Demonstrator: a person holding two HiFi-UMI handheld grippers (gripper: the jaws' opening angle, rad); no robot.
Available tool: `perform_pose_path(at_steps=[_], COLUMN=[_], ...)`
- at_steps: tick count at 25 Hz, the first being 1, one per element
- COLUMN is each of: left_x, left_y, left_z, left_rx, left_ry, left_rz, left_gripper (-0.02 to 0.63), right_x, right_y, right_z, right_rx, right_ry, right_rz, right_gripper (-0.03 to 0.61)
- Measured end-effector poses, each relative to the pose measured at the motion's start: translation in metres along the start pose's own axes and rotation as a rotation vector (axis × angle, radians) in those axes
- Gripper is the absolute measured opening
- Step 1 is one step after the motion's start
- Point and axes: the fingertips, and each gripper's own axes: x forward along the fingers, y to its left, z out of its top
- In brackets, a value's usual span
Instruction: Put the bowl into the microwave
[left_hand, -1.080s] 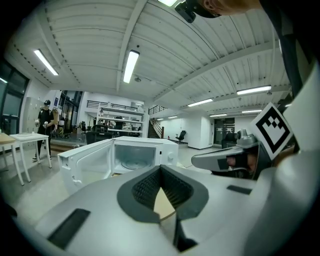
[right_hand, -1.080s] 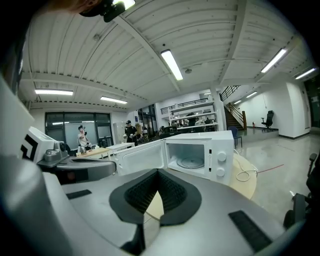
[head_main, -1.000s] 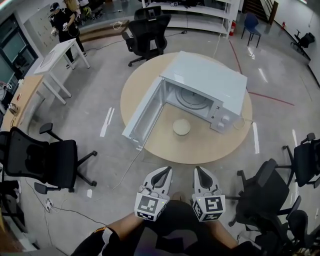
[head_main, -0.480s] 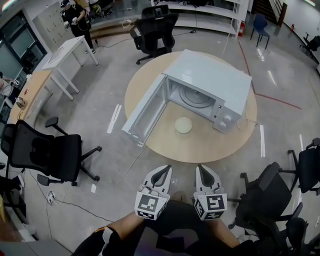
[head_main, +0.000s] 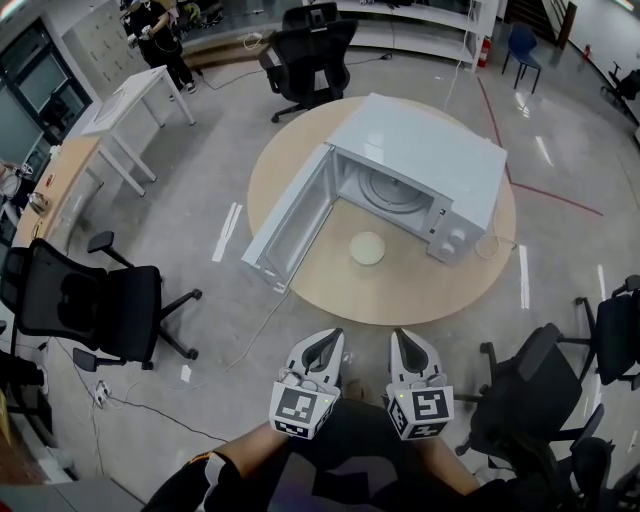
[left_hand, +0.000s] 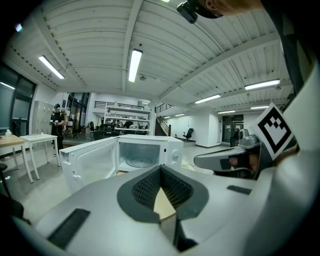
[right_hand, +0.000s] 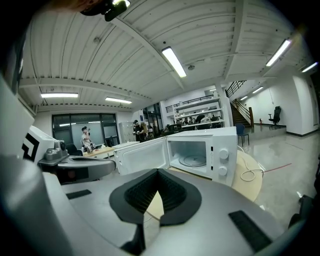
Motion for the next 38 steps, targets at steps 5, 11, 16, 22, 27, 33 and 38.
perform_pose_path(at_steps=[5,11,16,22,27,33,38], left_x=[0.012,0.030,0.046,0.064,0.084,0.103,0.116], left_y=[0.007,0.017,0.029,0.042,0.051,0.059,0.065], left_z=[0.001,0.009,0.008,0.006,0.010,0.021,0.025], left_rx=[-0.007,-0.009,-0.013,-0.030,-0.034,-0.030,-0.032], left_ry=[0.005,0.004,0.023,0.047,0.053,0.031,0.040], left_rz=[-0.012,-0.032,-0.040,-0.069,-0.114,-0.178,-0.225], left_gripper=[0.046,0.046,0.046,0.046,0.046,0.046,0.044], right_x=[0.010,0.026,0.044,0.065,0.082,0.104,0.118], right_y=[-0.007,-0.013,-0.022,-0.026,-0.035,-0.041,-0.046], right_z=[0.000,0.009,0.008,0.007,0.013,0.023,0.027], right_rx=[0.006,0.017,0.027,0.039,0.046,0.052,0.052], right_ry=[0.008,0.014,0.028,0.050,0.056,0.060,0.061], right_rz=[-0.019,-0.034,-0.049,-0.064,-0.096,-0.116,-0.133], right_gripper=[0.015,0.015,0.015,0.015,0.015,0.015,0.015])
